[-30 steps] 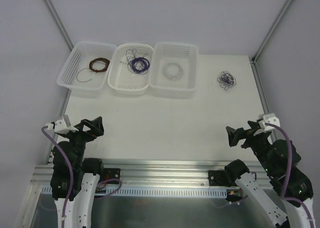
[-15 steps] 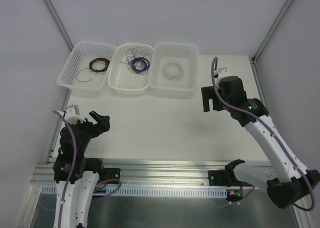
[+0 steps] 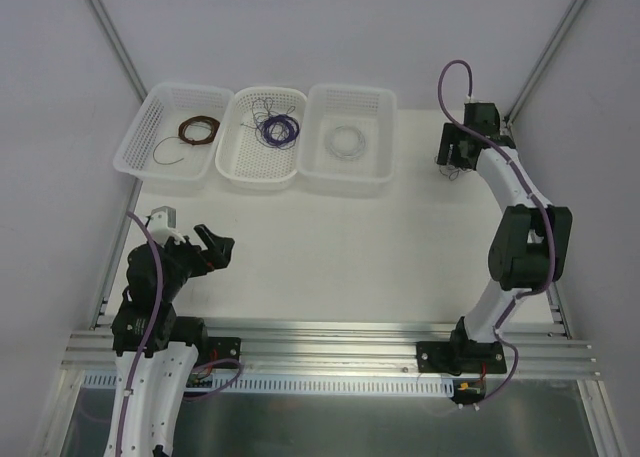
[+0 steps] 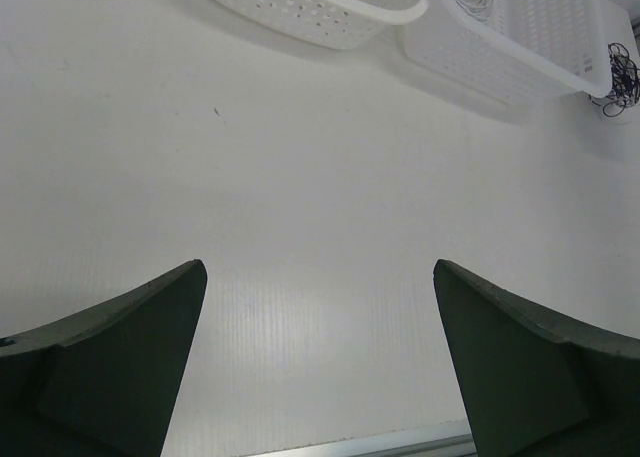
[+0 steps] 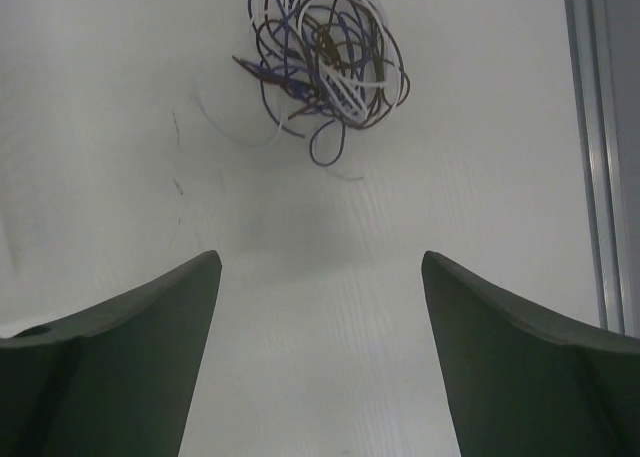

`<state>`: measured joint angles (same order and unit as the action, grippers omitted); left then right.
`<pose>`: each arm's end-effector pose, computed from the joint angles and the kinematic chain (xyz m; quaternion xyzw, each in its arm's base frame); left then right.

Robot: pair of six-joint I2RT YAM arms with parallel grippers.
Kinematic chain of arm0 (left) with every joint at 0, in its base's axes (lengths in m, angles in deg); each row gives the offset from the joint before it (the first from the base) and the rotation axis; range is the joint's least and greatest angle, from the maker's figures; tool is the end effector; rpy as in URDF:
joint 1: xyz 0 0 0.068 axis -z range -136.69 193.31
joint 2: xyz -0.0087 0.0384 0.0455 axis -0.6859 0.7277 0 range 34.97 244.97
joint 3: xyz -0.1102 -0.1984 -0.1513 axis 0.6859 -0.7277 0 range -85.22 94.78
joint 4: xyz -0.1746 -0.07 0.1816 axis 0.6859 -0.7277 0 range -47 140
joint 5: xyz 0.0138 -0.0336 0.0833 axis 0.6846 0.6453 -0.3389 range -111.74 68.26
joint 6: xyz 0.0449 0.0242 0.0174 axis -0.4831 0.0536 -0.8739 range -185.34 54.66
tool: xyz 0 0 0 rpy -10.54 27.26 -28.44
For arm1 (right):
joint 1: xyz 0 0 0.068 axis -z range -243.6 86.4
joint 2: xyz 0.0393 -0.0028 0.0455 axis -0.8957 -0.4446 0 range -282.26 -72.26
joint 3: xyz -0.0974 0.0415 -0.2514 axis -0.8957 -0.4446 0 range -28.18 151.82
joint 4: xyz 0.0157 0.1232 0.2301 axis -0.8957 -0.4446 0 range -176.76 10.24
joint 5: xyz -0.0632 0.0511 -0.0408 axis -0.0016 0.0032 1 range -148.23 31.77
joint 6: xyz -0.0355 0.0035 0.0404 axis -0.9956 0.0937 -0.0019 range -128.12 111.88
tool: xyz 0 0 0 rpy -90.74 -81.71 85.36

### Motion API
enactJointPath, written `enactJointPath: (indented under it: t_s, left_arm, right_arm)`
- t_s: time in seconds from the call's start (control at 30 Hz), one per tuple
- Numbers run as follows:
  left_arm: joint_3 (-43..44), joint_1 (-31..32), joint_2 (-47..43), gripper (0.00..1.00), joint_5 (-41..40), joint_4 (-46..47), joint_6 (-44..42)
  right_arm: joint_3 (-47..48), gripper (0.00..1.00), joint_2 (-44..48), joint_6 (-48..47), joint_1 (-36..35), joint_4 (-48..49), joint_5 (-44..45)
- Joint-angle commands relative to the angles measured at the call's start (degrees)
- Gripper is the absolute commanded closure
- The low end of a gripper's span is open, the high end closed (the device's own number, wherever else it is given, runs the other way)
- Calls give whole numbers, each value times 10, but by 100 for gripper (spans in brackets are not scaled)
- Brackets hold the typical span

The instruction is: Untangle the cables

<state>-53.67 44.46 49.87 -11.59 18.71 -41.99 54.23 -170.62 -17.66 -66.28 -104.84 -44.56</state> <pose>0.0878 -0.0080 0.2815 -0.0987 0.7840 -0.1976 0.5801 0.3924 0.0101 0.2937 -0.0472 0.9037 -0.1328 0.4043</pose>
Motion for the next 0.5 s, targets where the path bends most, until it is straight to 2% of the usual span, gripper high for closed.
enactJointPath:
  t_s: [0.0, 0.13, 0.27, 0.47]
  left_arm:
    - [-3, 3, -11, 1, 18, 29, -14]
    - [-4, 3, -14, 1, 10, 31, -13]
    - [-4, 3, -5, 1, 10, 33, -12]
    - [-6, 3, 7, 1, 13, 37, -12]
  right_arm:
    - [62, 16, -61, -30, 25, 73, -46]
    - [145, 20, -151, -52, 64, 74, -103]
    - [211, 26, -246, -68, 72, 57, -153]
    - [267, 51, -319, -76, 73, 8, -195]
